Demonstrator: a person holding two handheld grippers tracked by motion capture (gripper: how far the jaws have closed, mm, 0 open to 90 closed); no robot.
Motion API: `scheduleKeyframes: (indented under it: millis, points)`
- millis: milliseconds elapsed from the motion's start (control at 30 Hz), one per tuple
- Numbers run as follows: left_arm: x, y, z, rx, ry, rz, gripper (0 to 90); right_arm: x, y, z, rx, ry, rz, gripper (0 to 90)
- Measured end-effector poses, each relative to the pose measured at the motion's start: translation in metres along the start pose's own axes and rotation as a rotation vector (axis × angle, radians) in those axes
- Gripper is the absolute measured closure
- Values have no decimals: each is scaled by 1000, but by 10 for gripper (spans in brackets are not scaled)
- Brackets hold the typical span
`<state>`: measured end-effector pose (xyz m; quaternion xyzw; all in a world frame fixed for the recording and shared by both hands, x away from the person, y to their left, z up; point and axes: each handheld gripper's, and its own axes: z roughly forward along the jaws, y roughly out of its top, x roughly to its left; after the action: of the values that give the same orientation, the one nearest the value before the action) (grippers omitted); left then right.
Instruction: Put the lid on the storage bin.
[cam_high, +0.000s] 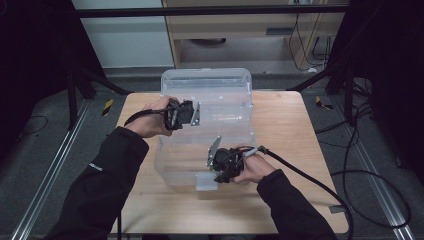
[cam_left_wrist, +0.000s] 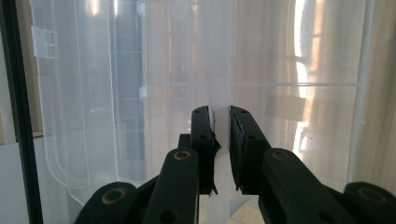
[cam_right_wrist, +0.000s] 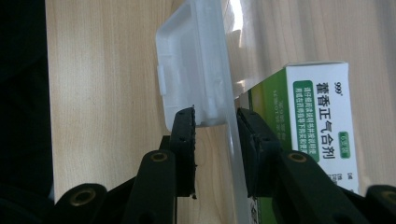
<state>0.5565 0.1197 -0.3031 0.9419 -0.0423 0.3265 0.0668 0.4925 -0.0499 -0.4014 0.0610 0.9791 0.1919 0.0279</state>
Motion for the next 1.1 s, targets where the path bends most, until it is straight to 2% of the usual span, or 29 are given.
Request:
scheduleKeyframes:
  millis: [400,1100]
  points:
    - [-13,-1,-9,-27,9,-1,804,1,-1,0,-11,8,6,689]
    - [-31,-2,-19,-33,6,-5,806,3,-2,0,-21,-10,0,686]
